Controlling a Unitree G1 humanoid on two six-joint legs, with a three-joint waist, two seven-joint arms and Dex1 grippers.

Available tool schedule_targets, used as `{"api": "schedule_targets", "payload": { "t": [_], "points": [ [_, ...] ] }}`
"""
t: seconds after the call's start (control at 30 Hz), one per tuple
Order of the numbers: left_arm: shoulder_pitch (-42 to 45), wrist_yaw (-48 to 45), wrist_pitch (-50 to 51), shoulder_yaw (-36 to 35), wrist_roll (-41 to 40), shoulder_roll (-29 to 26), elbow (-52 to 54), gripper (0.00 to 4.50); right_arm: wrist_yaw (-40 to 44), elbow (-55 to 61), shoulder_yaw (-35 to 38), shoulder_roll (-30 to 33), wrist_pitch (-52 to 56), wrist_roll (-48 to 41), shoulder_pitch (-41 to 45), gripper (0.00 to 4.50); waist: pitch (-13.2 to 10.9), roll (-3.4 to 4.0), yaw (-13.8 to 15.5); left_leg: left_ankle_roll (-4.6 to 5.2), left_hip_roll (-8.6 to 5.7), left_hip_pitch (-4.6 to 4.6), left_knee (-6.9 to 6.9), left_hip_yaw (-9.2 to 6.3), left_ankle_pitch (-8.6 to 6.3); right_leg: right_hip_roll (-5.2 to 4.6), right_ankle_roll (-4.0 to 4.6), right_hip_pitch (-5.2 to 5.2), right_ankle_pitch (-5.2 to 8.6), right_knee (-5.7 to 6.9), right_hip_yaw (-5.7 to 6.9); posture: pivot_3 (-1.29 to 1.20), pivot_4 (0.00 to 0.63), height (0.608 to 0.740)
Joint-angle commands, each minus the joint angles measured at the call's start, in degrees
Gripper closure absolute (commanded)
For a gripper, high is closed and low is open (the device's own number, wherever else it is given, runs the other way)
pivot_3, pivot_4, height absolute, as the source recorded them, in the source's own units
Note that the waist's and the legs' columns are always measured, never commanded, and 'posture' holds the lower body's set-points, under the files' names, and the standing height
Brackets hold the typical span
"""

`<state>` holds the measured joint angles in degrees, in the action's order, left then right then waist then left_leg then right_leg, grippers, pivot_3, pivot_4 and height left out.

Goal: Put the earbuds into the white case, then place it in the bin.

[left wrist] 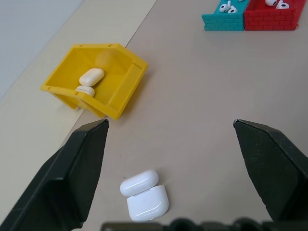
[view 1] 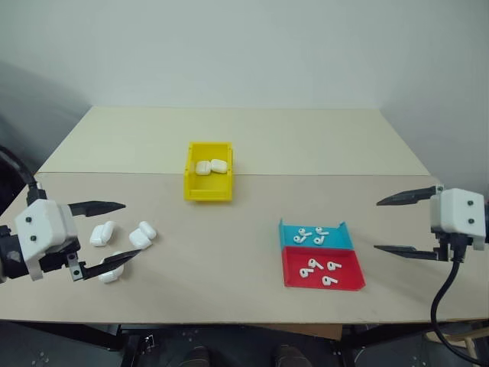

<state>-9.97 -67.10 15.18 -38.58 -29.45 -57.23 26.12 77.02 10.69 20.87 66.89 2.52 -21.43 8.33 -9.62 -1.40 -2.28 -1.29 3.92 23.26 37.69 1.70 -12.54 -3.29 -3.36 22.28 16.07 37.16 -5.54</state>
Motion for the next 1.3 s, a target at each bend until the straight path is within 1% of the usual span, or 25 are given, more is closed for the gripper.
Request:
{"api": "schedule_targets", "payload": {
  "t": [0.03, 0.2, 0.37, 0.47, 0.57, 0.63, 0.67, 0.73, 0.8, 0.87, 0.93, 0.97, 1.03, 1.07, 1.13, 1.2, 1.3],
  "points": [
    [-0.07, 0.02, 0.27, -1.91, -0.57, -0.62, 1.59, 0.0, -0.41, 0.39, 0.63, 0.59, -1.44, 0.23, 1.16, 0.04, 0.0, 0.0, -0.01, 0.0, 0.0, 0.0, 0.0, 0.0, 0.0, 0.0, 0.0, 0.0, 0.0, 0.0, 0.0, 0.0, 0.15, 0.74],
    [0.19, 1.56, 1.72, -2.83, -0.25, -0.94, 2.73, 0.0, -0.67, 0.09, -0.05, 0.51, -1.71, 0.49, 1.69, 0.04, 0.0, 0.0, -0.04, 0.0, 0.0, 0.0, 0.0, 0.0, 0.0, 0.0, 0.0, 0.0, 0.0, 0.0, 0.0, 0.0, 0.15, 0.74],
    [-0.52, 4.44, 5.38, -4.1, -0.21, -0.25, 4.61, 0.0, -0.7, -0.17, -0.77, 0.55, -1.91, 0.55, 2.1, 0.04, 0.0, 0.0, -0.03, 0.0, 0.0, 0.0, 0.0, 0.0, 0.0, 0.0, 0.0, 0.0, 0.0, 0.0, 0.0, 0.0, 0.15, 0.74],
    [-1.93, 6.06, 6.62, -4.85, 1.55, 0.05, 6.14, 0.0, -0.58, -0.11, -0.98, 0.61, -1.82, 0.42, 2.05, 0.04, 0.0, 0.0, -0.08, 0.0, 0.0, 0.0, 0.0, 0.0, 0.0, 0.0, 0.0, 0.0, 0.0, 0.0, 0.0, 0.0, 0.15, 0.74],
    [-3.47, 9.15, 9.95, -5.56, 4.38, -0.57, 8.62, 0.0, -0.27, -0.46, -1.62, 0.53, -1.88, 0.39, 2.18, 0.04, 0.0, 0.0, -0.06, 0.0, 0.0, 0.0, 0.0, 0.0, 0.0, 0.0, 0.0, 0.0, 0.0, 0.0, 0.0, 0.0, 0.15, 0.74],
    [-3.92, 10.74, 12.73, -5.8, 5.8, -1.44, 9.93, 0.0, -0.25, -1.02, -2.45, 0.73, -2.22, 1.04, 2.76, 0.04, 0.0, 0.0, -0.06, 0.0, 0.0, -0.01, 0.0, 0.0, 0.0, 0.0, 0.0, -0.01, 0.0, 0.0, -0.01, 0.0, 0.15, 0.74],
    [-4.38, 12.15, 17.38, -5.48, 7.42, -3.48, 10.74, 0.0, -0.23, -1.15, -2.74, 0.89, -2.19, 1.16, 3.18, 0.04, 0.0, 0.0, -0.07, 0.0, 0.0, -0.01, 0.0, 0.0, 0.0, 0.0, 0.0, 0.0, 0.0, 0.0, 0.0, 0.0, 0.15, 0.74],
    [-4.68, 13.38, 21.46, -5.21, 9.36, -5.35, 10.94, 0.0, -0.11, -0.6, -2.93, 0.94, -1.4, 0.5, 3.81, 0.04, -0.01, -0.02, -0.11, 0.0, 0.0, -0.01, 0.0, -0.01, 0.0, 0.01, 0.0, 0.0, 0.0, 0.01, 0.0, 0.0, 0.15, 0.74],
    [-5.49, 10.77, 27.75, -6.42, 7.79, -8.25, 11.4, 0.0, 0.22, 0.27, -2.76, 0.86, -0.64, -0.45, 3.61, 0.04, -0.01, -0.02, -0.11, 0.0, -0.01, -0.02, 0.0, 0.0, 0.0, -0.01, 0.0, 0.0, 0.0, 0.01, -0.01, 0.0, 0.15, 0.74],
    [-6.09, 8.09, 31.17, -7.13, 7.32, -10.81, 11.19, 0.0, 0.31, 0.81, -2.58, 0.78, -0.42, -0.38, 2.47, 0.04, -0.02, -0.03, -0.14, 0.0, 0.0, 0.0, -0.02, 0.0, 0.0, 0.0, 0.0, 0.03, 0.01, 0.0, 0.0, 0.0, 0.15, 0.74],
    [-6.87, 5.37, 29.75, -6.87, 8.73, -12.48, 9.75, 0.0, 0.3, 1.08, -2.63, 0.6, -0.2, -0.35, 1.6, 0.04, -0.02, -0.03, -0.11, 0.0, 0.0, 0.01, -0.02, 0.0, 0.0, -0.01, 0.01, 0.06, 0.02, 0.0, 0.0, 0.0, 0.15, 0.74],
    [-7.52, 2.97, 27.35, -6.6, 9.67, -13.35, 7.99, 0.0, 0.17, 1.14, -2.85, 0.47, -0.32, -0.15, 1.35, 0.04, -0.02, -0.03, -0.1, 0.0, 0.0, 0.02, -0.03, 0.0, 0.0, -0.01, 0.01, 0.06, 0.02, 0.0, 0.01, 0.0, 0.15, 0.74],
    [-7.94, -2.04, 18.8, -5.91, 11.24, -13.76, 3.65, 0.0, -0.16, 1.38, -3.4, 0.32, -0.13, -0.01, 1.35, 0.04, -0.02, -0.02, -0.06, 0.0, 0.0, 0.0, -0.04, 0.0, 0.0, 0.0, 0.05, 0.07, 0.03, 0.0, 0.01, 0.0, 0.15, 0.74],
    [-8.15, -5.5, 15.86, -5.22, 11.41, -14.89, 0.8, 0.0, -0.26, 1.49, -3.77, 0.25, 0.0, -0.05, 1.57, 0.04, -0.01, -0.01, -0.05, 0.0, 0.0, -0.01, -0.05, 0.01, 0.0, -0.01, 0.05, 0.07, 0.03, 0.01, 0.01, 0.0, 0.15, 0.74],
    [-8.09, -9.37, 13.14, -4.4, 11.61, -16.12, -2.46, 0.0, -0.37, 1.66, -4.16, 0.21, 0.22, -0.16, 1.85, 0.04, -0.02, -0.01, -0.11, 0.0, 0.01, -0.02, -0.05, 0.02, 0.0, 0.0, 0.08, 0.08, 0.05, 0.01, 0.01, 0.0, 0.15, 0.74],
    [-7.87, -14.4, 8.73, -1.73, 12.77, -18.95, -7.92, 0.0, -0.62, 1.84, -4.7, -0.02, 0.63, -0.36, 2.35, 0.04, -0.02, -0.01, -0.12, 0.0, 0.01, -0.02, -0.05, 0.05, 0.0, -0.01, 0.08, 0.08, 0.05, 0.01, 0.0, 0.0, 0.15, 0.74],
    [-5.88, -19.28, 2.46, 3.15, 13.86, -22.53, -15.32, 0.0, -0.48, 2.05, -4.91, -0.22, 0.75, -0.51, 2.16, 0.04, -0.02, -0.01, -0.08, 0.0, 0.02, 0.0, -0.06, 0.06, 0.0, -0.01, 0.09, 0.12, 0.06, 0.01, 0.0, 0.0, 0.15, 0.74]
  ]
}}
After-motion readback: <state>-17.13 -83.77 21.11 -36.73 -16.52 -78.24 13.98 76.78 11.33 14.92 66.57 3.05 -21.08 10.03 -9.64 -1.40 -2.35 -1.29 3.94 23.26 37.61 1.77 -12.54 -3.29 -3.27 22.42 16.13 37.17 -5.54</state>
